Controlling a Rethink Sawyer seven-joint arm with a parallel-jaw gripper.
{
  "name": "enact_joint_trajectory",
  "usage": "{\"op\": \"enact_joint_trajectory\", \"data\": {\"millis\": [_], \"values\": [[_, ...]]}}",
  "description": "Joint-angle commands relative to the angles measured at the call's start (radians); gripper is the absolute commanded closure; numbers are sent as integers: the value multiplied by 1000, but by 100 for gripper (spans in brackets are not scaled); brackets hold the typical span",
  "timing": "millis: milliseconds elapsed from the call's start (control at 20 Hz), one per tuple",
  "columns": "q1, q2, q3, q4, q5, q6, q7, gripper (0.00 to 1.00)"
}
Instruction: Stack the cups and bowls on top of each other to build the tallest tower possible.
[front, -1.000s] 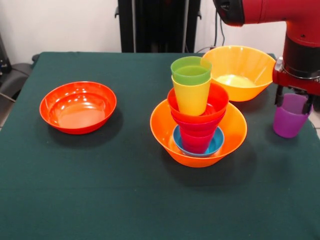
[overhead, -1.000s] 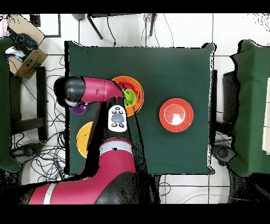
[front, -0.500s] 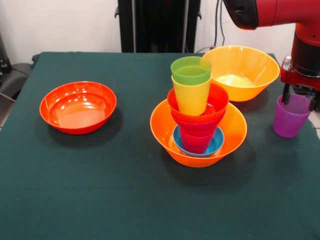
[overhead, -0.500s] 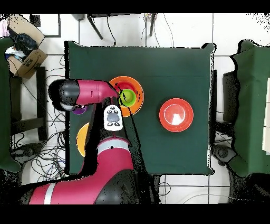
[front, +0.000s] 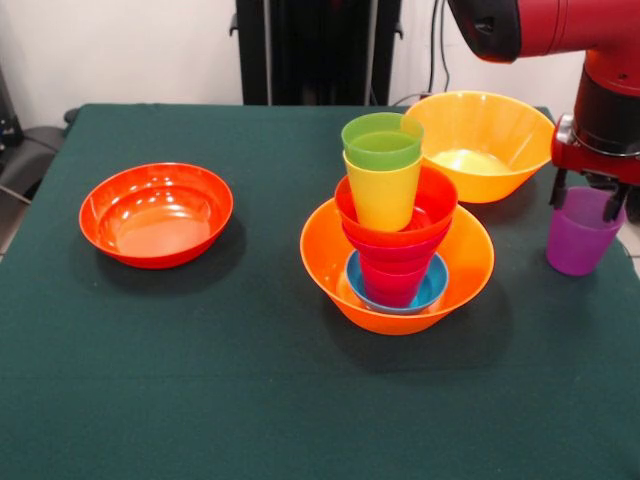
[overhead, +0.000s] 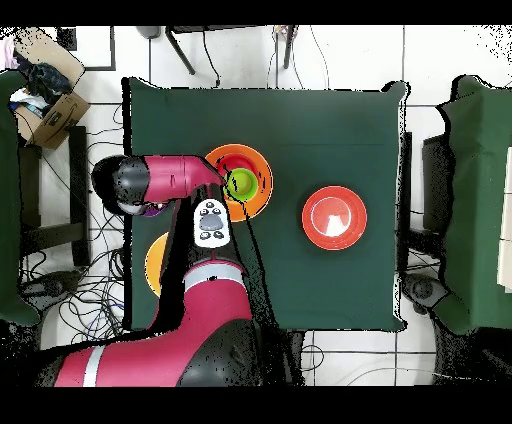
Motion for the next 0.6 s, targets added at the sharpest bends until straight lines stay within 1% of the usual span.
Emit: {"op": "enact_joint_trajectory", "data": {"millis": [50,250,450,600], "values": [[0,39,57,5,-101,25,-116,0],[6,43,55,-2,-120,45,-111,0],[6,66,53,-36,-140,72,-119,0],[2,80,60,-48,-153,71,-129,0]]}}
